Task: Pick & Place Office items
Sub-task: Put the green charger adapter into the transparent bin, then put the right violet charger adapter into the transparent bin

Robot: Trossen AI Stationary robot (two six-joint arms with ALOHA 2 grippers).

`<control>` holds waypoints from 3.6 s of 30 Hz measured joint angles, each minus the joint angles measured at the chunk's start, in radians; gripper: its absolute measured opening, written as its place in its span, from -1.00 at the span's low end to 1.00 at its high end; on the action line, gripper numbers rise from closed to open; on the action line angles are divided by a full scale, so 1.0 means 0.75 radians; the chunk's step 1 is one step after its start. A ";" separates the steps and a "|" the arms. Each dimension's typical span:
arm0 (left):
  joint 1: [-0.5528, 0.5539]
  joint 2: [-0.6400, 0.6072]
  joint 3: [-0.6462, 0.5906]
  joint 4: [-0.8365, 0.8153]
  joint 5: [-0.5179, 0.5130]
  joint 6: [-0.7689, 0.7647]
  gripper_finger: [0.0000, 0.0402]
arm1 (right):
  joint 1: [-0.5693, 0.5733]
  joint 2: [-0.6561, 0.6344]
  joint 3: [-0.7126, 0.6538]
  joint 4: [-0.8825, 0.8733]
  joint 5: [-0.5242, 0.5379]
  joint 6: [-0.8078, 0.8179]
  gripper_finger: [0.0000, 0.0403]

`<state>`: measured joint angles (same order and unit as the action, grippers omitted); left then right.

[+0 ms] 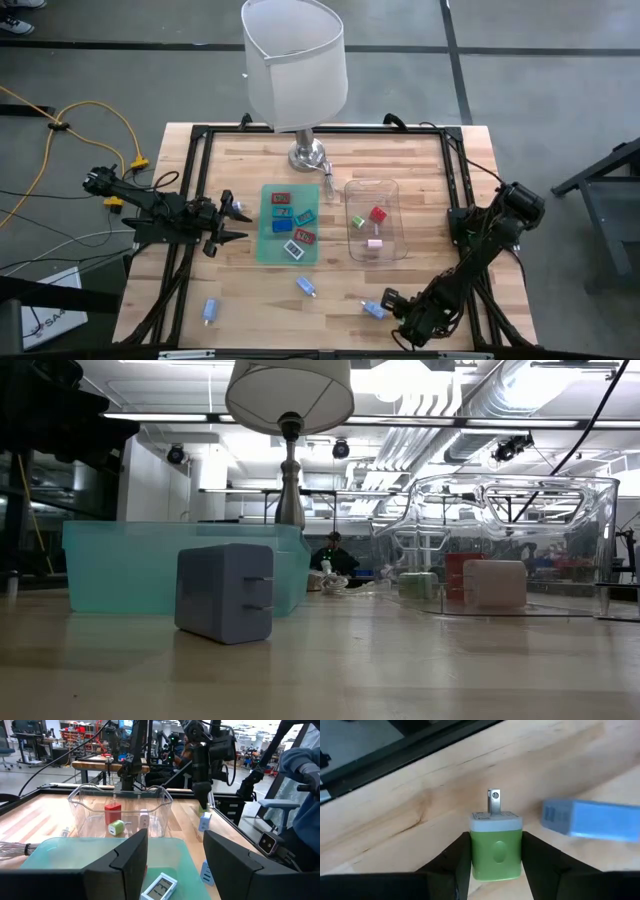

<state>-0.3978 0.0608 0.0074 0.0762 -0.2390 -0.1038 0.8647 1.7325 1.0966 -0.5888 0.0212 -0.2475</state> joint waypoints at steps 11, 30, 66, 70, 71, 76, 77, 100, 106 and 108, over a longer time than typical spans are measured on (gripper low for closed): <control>0.000 0.000 0.000 0.000 0.000 0.000 -0.07 | -0.107 -0.092 0.161 -0.243 0.013 0.021 -0.31; 0.000 0.000 0.000 0.000 0.000 0.000 -0.07 | -0.498 -0.161 0.308 -0.384 0.017 -0.135 -0.30; 0.000 0.001 0.000 0.000 0.000 0.000 -0.07 | -1.044 -0.198 -0.027 -0.266 -0.004 -0.048 -0.30; 0.000 0.001 0.000 0.000 0.000 0.000 -0.07 | -1.043 -0.198 -0.076 -0.235 -0.037 -0.020 -0.30; 0.000 0.001 0.000 0.000 0.000 0.000 -0.07 | -1.043 -0.198 -0.083 -0.229 -0.040 -0.016 -0.30; 0.000 0.001 0.000 0.000 0.000 0.000 -0.07 | -1.042 -0.198 -0.123 -0.204 -0.036 -0.010 -0.29; 0.000 0.001 0.000 0.000 0.000 0.000 -0.07 | -1.042 -0.198 -0.130 -0.200 -0.036 -0.009 -0.29; 0.000 0.001 0.000 0.000 0.000 0.000 -0.07 | -1.042 -0.198 -0.157 -0.156 -0.076 -0.010 -0.15; 0.000 0.001 0.000 0.000 0.000 0.000 -0.07 | -1.042 -0.198 -0.157 -0.148 -0.076 -0.013 -0.15; 0.000 0.001 0.000 0.000 0.000 0.000 -0.07 | -1.042 -0.198 -0.157 -0.147 -0.076 -0.014 -0.15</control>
<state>-0.3977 0.0612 0.0074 0.0764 -0.2390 -0.1039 0.0834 1.5837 0.9787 -0.6994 -0.0360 -0.2577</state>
